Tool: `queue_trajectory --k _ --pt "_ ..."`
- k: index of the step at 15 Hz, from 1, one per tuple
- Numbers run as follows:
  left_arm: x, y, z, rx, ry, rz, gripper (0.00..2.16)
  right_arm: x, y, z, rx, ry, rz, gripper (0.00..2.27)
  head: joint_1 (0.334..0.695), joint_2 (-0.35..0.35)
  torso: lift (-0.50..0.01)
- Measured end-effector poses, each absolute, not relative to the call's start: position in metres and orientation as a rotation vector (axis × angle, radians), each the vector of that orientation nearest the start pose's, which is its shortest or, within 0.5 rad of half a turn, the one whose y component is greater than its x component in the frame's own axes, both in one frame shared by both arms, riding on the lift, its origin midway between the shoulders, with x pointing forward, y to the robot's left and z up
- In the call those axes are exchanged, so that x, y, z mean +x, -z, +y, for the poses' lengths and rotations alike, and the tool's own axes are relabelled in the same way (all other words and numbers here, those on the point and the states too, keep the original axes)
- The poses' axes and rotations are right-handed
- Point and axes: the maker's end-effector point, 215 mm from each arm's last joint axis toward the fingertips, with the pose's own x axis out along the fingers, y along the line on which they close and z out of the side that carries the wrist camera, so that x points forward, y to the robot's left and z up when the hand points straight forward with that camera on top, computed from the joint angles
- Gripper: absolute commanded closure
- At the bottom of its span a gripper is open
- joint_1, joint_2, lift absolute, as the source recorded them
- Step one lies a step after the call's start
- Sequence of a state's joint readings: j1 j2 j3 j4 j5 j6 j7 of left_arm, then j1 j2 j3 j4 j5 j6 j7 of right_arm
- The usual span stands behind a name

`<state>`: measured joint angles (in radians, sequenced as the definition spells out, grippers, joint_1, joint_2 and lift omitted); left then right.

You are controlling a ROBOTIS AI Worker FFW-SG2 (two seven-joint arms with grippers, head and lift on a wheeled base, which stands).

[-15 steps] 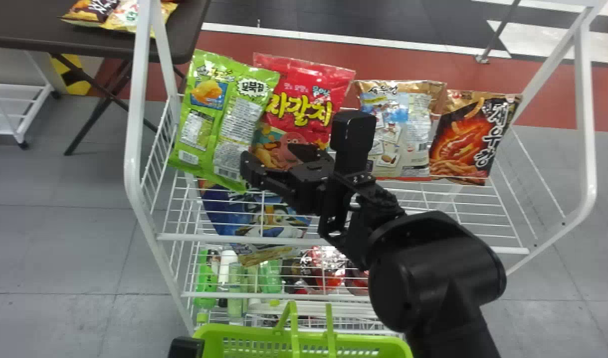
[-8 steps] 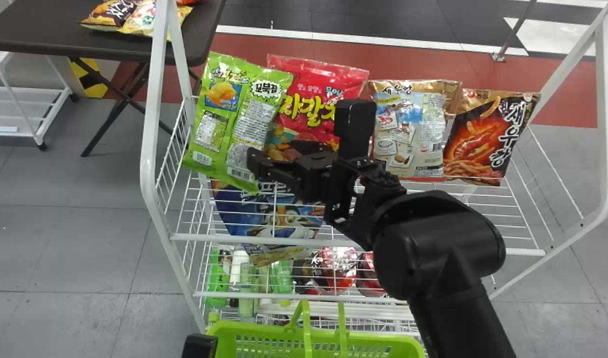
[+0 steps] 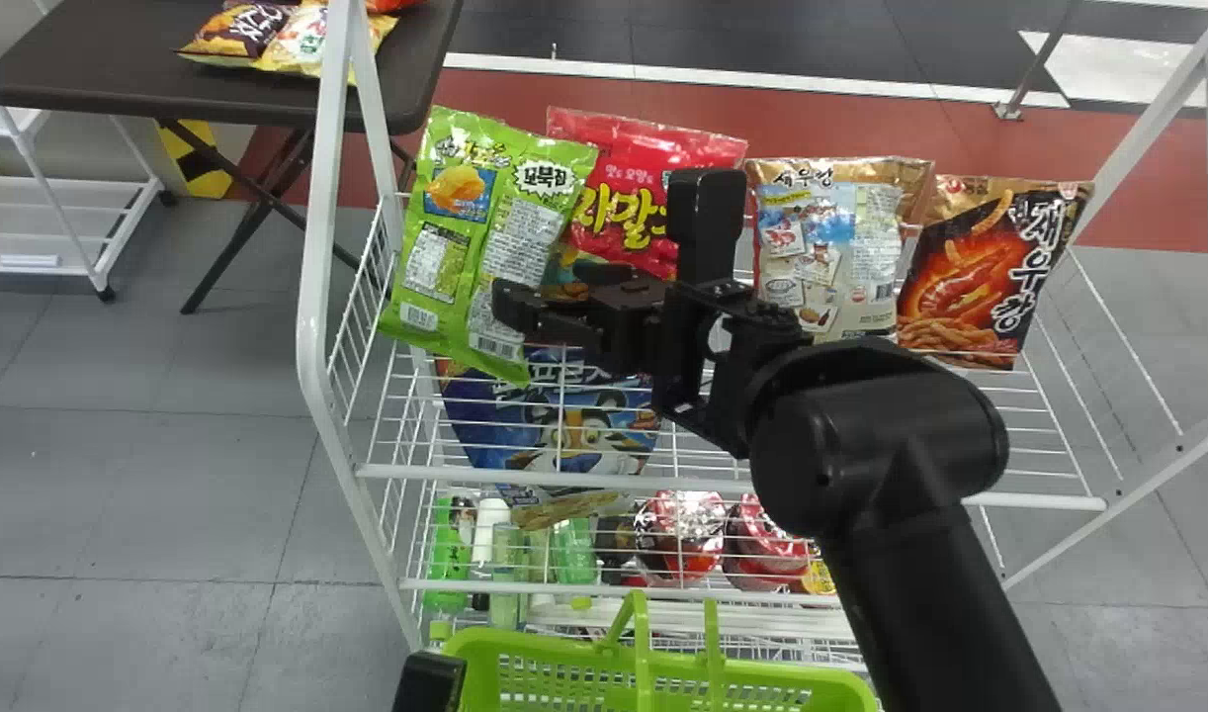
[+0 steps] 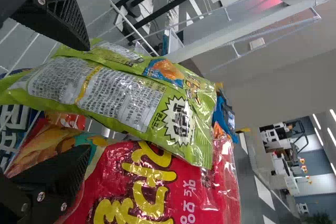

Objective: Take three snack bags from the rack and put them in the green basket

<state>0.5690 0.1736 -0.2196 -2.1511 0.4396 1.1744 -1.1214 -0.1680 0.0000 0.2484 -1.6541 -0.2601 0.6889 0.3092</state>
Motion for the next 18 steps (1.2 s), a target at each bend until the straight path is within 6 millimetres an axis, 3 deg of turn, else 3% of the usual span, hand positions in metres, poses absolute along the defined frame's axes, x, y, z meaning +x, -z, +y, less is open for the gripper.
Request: queue_trajectory --k 1,2,3,4,11,13,15,16,18 --pt "0.116 0.392 -0.052 -0.901 1.444 1.015 1.24 0.563 0.375 0.013 0.222 -0.670 0.446 0.90 0.695 -0.068 -0.007" --pt "0.117 0.392 -0.051 -0.899 1.446 1.016 1.24 0.563 0.373 0.013 0.236 -0.698 0.446 1.55 0.695 -0.065 -0.007" --pt "0.117 0.392 -0.051 -0.897 1.447 1.016 1.24 0.562 0.372 0.015 0.245 -0.723 0.450 1.88 0.695 -0.062 -0.007" --pt "0.117 0.392 -0.051 -0.897 1.447 1.018 1.24 0.560 0.374 0.017 0.254 -0.741 0.464 1.97 0.695 -0.061 -0.007" --pt "0.114 0.391 -0.053 -0.886 1.450 1.023 1.24 0.530 0.370 0.010 0.297 -0.765 0.476 2.01 0.695 -0.079 -0.007" --pt "0.112 0.391 -0.054 -0.889 1.450 1.025 1.24 0.512 0.355 0.008 0.286 -0.763 0.434 2.01 0.695 -0.086 -0.007" --pt "0.112 0.391 -0.053 -0.889 1.446 1.024 1.24 0.490 0.326 0.003 0.266 -0.756 0.366 2.01 0.695 -0.093 -0.007" --pt "0.112 0.392 -0.053 -0.887 1.442 1.025 1.24 0.479 0.312 -0.004 0.259 -0.746 0.334 2.01 0.695 -0.116 -0.007" --pt "0.113 0.393 -0.055 -0.883 1.435 1.026 1.24 0.451 0.291 -0.051 0.215 -0.693 0.292 2.01 0.695 -0.194 -0.007"
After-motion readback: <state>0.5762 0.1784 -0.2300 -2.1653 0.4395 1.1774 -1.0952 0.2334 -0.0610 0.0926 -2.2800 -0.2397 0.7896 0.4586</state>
